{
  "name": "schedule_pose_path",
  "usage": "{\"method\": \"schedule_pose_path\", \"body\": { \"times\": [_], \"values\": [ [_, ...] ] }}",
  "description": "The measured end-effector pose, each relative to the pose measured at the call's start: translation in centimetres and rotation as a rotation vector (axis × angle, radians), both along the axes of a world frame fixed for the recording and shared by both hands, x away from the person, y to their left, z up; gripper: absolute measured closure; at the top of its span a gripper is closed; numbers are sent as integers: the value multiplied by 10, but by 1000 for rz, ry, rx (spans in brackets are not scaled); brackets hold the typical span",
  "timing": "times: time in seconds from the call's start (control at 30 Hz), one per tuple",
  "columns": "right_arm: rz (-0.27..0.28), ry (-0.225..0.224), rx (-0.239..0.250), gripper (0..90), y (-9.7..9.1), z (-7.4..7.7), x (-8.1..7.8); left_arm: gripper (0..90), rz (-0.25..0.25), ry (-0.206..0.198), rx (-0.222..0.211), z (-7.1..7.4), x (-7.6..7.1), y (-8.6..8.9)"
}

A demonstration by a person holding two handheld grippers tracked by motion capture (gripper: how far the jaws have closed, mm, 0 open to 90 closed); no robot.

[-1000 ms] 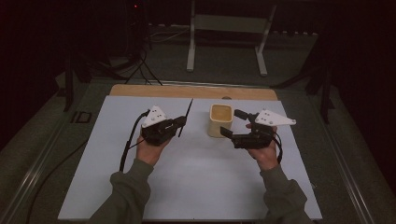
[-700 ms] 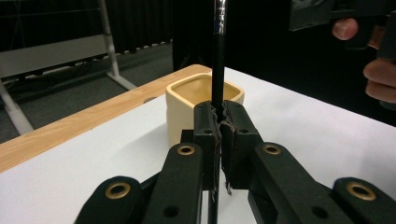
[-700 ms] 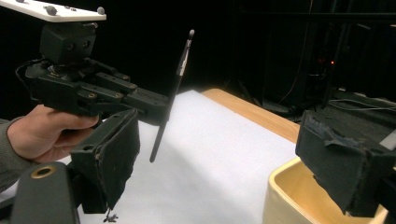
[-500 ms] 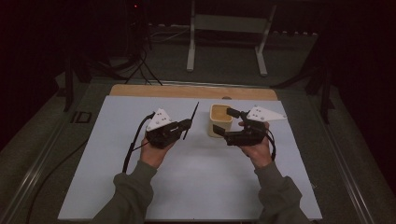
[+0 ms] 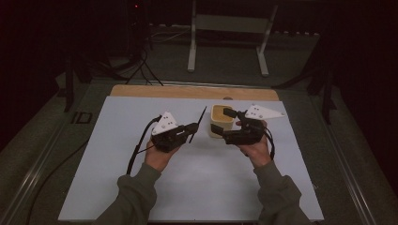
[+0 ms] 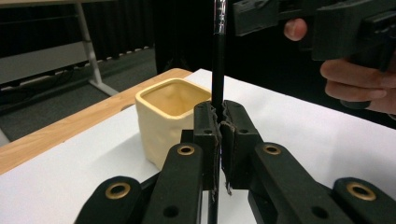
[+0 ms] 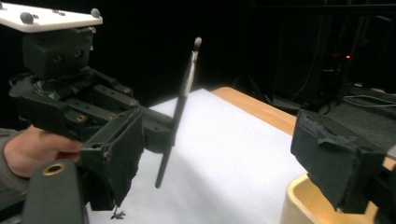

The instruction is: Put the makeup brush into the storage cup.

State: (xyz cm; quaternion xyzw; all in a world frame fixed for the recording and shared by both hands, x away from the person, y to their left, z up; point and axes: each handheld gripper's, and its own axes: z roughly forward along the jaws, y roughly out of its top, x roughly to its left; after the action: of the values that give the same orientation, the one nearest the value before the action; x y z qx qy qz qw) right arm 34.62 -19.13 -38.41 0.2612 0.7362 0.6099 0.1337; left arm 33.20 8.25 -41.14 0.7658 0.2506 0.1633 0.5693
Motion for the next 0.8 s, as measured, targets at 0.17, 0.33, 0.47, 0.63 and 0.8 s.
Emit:
{"method": "schedule_pose_path", "body": {
  "times": [0.17,0.33,0.47,0.63,0.8],
  "values": [
    [13,1,3,174,3,1,1,863,-17,-4,-1,0,-2,-4],
    [23,4,13,175,6,2,1,863,-37,-10,1,-1,-6,-9],
    [35,6,15,175,9,2,1,863,-53,-14,-5,-1,-9,-13],
    [49,8,19,210,11,2,2,863,-65,-17,-16,-1,-11,-18],
    [71,10,28,321,11,2,2,863,-79,-19,-24,-2,-13,-22]
  ]
}}
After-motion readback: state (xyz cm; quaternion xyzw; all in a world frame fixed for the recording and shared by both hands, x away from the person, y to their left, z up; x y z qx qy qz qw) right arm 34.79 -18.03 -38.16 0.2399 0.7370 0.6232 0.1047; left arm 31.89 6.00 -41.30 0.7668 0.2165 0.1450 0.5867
